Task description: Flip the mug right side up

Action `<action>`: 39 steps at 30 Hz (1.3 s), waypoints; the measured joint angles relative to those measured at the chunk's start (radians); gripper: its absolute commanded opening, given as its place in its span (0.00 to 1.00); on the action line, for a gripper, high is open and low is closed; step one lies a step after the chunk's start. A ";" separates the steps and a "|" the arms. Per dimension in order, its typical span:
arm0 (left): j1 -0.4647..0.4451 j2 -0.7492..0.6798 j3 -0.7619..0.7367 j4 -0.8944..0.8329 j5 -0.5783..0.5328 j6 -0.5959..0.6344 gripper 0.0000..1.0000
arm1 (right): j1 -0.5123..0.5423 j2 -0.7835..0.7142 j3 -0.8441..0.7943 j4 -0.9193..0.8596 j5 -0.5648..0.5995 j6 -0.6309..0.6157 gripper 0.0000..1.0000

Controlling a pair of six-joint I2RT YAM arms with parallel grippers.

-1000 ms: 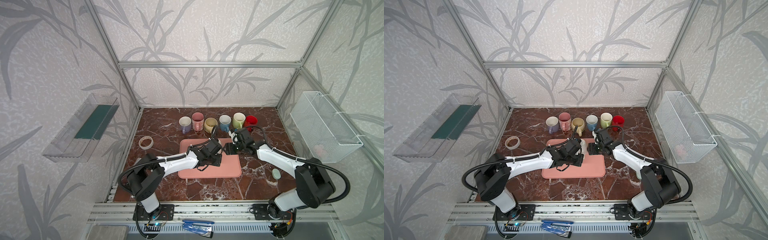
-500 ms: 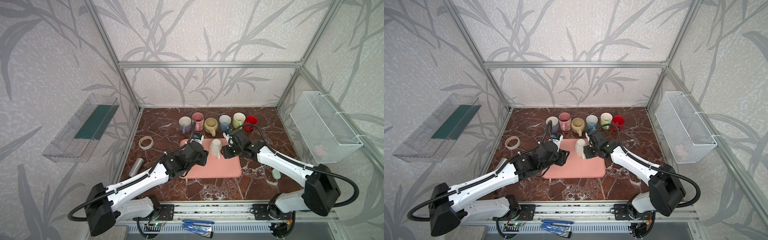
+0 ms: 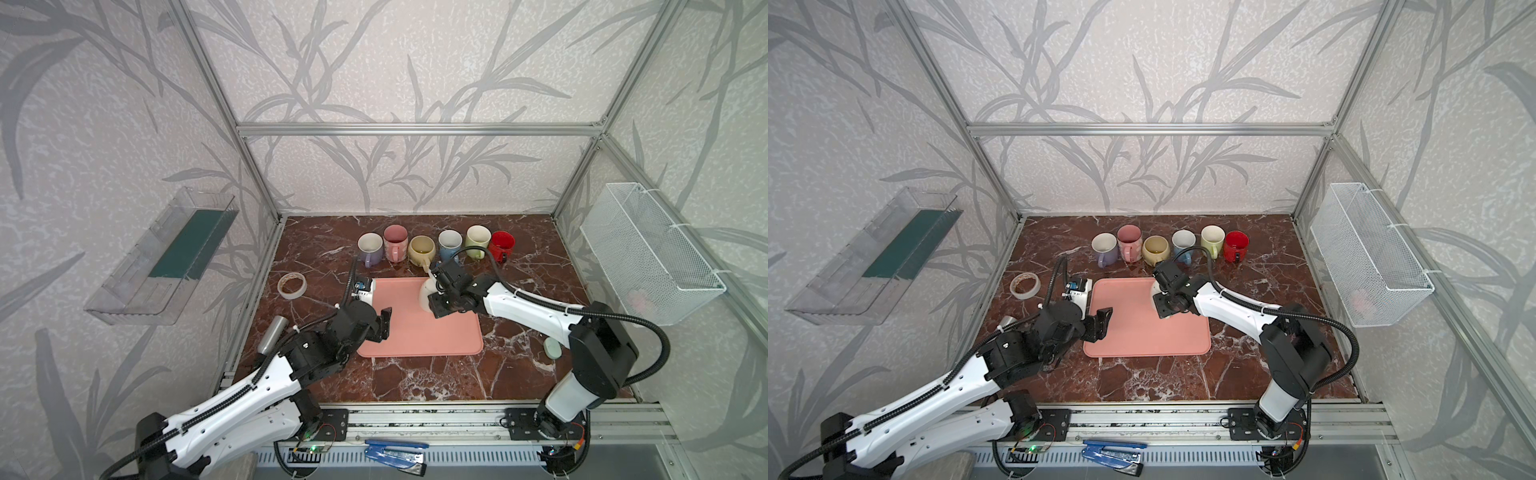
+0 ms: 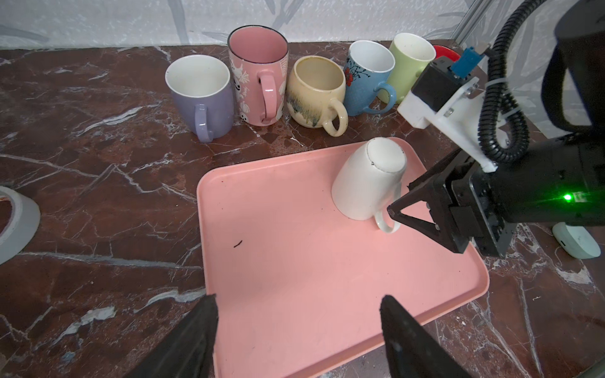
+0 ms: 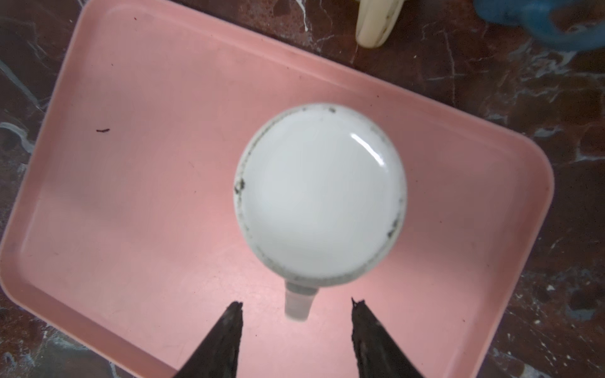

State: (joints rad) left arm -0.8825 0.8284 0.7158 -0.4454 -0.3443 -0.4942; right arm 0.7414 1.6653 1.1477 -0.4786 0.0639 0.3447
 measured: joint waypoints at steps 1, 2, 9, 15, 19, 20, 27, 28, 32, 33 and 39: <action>0.000 -0.017 -0.014 0.002 0.000 -0.005 0.77 | 0.002 0.014 0.006 -0.005 0.003 0.002 0.52; 0.000 -0.028 -0.027 0.004 0.000 -0.008 0.77 | 0.002 0.025 0.014 -0.010 0.006 0.003 0.52; 0.000 -0.055 -0.124 0.012 0.008 -0.053 0.78 | 0.002 0.136 0.106 -0.053 0.029 0.006 0.39; 0.000 -0.087 -0.164 0.013 0.020 -0.077 0.77 | 0.002 0.176 0.145 -0.100 0.065 0.003 0.31; 0.000 -0.097 -0.167 0.025 0.023 -0.084 0.77 | 0.002 0.181 0.153 -0.117 0.086 0.002 0.27; 0.001 -0.097 -0.168 0.030 0.024 -0.084 0.77 | 0.002 0.182 0.155 -0.122 0.090 0.002 0.26; 0.001 -0.095 -0.169 0.040 0.024 -0.085 0.77 | 0.002 0.193 0.166 -0.137 0.111 -0.006 0.16; 0.001 -0.094 -0.169 0.041 0.024 -0.085 0.77 | 0.003 0.195 0.166 -0.137 0.113 -0.009 0.13; 0.001 -0.093 -0.169 0.042 0.024 -0.085 0.77 | 0.003 0.197 0.169 -0.141 0.122 -0.022 0.03; 0.001 -0.092 -0.169 0.042 0.024 -0.086 0.77 | 0.003 0.197 0.170 -0.142 0.122 -0.024 0.01; 0.001 -0.092 -0.171 0.043 0.024 -0.098 0.77 | 0.003 0.197 0.171 -0.145 0.127 -0.040 0.00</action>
State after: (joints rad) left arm -0.8818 0.7364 0.5449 -0.4026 -0.3202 -0.5922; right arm 0.7444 1.8626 1.3182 -0.6231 0.1909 0.3042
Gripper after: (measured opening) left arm 0.767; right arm 0.145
